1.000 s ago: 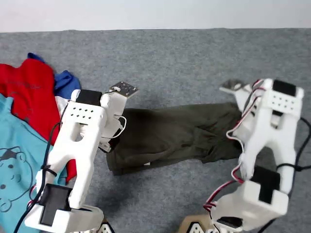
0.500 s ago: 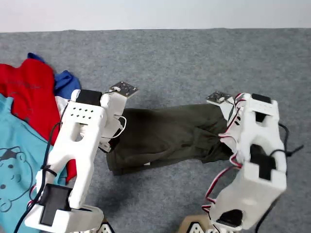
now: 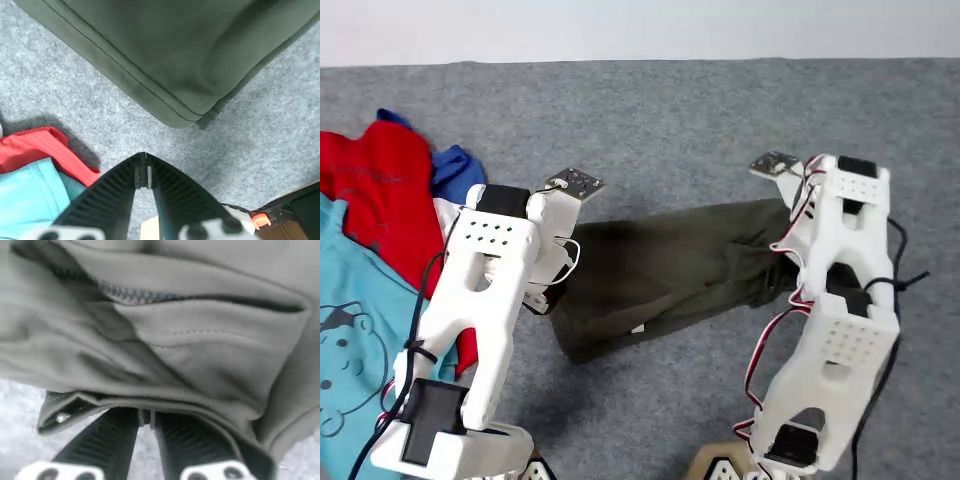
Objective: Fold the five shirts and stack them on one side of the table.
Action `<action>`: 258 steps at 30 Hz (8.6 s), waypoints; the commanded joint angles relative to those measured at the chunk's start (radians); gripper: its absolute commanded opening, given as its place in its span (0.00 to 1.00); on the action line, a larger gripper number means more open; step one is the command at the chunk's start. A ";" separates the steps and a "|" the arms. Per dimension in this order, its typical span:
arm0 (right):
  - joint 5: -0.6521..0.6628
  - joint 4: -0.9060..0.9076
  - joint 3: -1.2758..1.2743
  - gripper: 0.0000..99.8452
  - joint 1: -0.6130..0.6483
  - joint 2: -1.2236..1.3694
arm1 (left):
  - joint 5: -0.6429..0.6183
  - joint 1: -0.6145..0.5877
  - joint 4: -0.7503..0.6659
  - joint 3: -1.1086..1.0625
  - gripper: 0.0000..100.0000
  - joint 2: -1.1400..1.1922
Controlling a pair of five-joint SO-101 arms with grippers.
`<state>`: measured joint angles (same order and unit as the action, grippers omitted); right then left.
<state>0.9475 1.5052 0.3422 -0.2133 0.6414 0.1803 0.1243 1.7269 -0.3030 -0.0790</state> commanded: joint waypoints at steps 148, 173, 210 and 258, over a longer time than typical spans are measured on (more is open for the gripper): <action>-0.512 0.286 0.381 0.27 0.341 0.056 | 0.161 -0.005 -0.157 -0.050 0.00 -0.038; -0.509 0.289 0.201 0.27 0.337 -0.018 | 0.207 -0.005 -0.170 -0.050 0.00 -0.038; -0.508 0.196 0.083 0.06 0.257 -0.070 | 0.207 -0.003 -0.181 -0.053 0.00 -0.038; -0.899 0.263 0.160 0.10 0.737 -0.239 | -0.015 -0.729 -0.061 -0.031 0.00 -0.534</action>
<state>0.0729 1.7507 0.4219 0.4971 0.3974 0.1741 -0.5877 1.6533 -0.3307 -0.5869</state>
